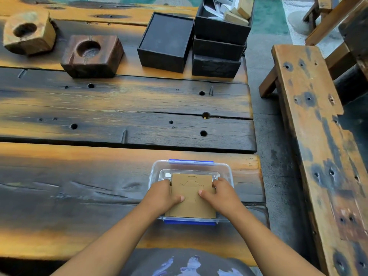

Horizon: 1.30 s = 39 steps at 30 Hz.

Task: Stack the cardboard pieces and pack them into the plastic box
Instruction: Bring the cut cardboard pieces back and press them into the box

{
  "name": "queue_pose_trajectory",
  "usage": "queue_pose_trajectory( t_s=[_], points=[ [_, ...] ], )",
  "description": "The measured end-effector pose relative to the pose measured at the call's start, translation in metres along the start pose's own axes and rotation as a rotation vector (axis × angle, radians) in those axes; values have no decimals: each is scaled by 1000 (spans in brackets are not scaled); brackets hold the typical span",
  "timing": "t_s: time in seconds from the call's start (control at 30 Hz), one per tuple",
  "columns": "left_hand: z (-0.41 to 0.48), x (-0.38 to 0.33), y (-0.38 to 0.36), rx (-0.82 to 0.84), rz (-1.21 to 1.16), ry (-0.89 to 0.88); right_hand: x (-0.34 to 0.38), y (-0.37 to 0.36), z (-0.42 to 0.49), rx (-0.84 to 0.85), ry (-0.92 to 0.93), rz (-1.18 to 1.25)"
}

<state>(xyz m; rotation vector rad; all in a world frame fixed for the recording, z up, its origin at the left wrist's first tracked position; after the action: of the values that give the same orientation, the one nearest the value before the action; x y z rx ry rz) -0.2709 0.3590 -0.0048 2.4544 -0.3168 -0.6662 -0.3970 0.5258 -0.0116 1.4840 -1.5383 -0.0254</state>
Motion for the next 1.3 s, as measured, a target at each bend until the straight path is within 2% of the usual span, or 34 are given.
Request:
queue_pose_trajectory(
  t_s=[0.27,0.33,0.43,0.53,0.6,0.9,1.0,1.3],
  points=[
    [-5,-2,-2,31,-96,-60,-8,-7,-8,51,9,-2],
    [-6,1,-2,87,-184,-3,-8,-6,-9,54,-28,67],
    [-7,9,-5,153,-480,141,-8,-6,-9,-16,-155,303],
    [-10,12,-11,183,-687,246,-7,-15,-10,39,-356,486],
    [-13,10,-16,185,-743,289,-9,-24,-9,52,-398,493],
    [-14,7,-35,135,-841,378,-15,-34,-12,-34,-430,531],
    [-14,11,-32,146,-879,383,-19,-35,-14,-36,-414,611],
    [-7,10,-11,245,-712,327,-17,-20,-17,-13,-362,590]
  ],
)
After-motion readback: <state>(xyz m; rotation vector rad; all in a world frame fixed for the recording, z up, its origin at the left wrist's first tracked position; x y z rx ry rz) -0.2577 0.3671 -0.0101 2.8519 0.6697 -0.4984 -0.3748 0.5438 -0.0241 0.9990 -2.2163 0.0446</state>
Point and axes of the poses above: each hand's wrist, its own z-axis towards the middle knuckle, its own y-axis out of the back of the hand, x = y × z, the point moved 3 cm from there along z, towards the middle knuckle, and after that the axes turned 5 degrees about y, right-handed, at the moved point
